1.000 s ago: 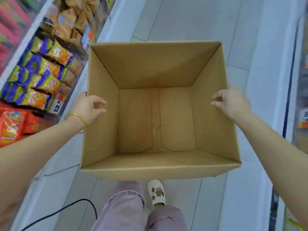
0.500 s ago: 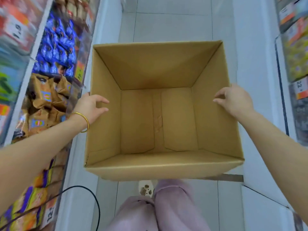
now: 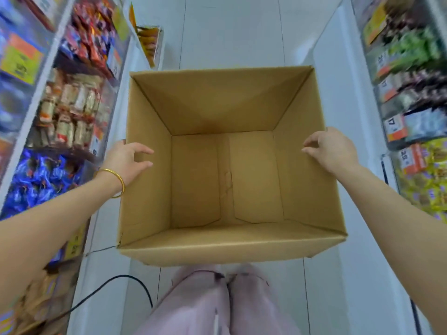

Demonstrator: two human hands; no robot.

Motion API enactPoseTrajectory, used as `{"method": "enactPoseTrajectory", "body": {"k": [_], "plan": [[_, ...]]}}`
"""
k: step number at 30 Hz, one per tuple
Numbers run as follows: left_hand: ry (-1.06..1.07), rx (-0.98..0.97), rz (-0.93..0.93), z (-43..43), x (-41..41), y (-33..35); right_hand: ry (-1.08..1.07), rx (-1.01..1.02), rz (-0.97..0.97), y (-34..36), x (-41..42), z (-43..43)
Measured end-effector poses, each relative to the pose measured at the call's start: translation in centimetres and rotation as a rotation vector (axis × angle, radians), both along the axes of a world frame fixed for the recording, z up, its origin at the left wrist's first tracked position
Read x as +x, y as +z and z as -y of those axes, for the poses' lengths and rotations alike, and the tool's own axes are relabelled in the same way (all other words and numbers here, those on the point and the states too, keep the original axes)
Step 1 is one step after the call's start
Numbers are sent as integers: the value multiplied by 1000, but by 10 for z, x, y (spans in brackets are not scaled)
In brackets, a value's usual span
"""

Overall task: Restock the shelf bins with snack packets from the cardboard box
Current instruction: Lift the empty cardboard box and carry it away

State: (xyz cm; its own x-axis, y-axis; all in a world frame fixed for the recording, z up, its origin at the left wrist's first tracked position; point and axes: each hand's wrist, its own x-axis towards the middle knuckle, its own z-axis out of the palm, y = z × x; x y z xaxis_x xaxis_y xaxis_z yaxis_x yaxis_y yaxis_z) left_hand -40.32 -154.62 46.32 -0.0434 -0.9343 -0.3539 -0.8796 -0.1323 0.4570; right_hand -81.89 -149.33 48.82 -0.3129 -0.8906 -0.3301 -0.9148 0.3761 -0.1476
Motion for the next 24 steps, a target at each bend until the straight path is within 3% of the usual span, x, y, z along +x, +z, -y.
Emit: {"method": "enactPoseTrajectory", "body": {"k": [24], "plan": [[84,-73,-5,617,-149,9,146,-65,-25,19,-151,658]]}}
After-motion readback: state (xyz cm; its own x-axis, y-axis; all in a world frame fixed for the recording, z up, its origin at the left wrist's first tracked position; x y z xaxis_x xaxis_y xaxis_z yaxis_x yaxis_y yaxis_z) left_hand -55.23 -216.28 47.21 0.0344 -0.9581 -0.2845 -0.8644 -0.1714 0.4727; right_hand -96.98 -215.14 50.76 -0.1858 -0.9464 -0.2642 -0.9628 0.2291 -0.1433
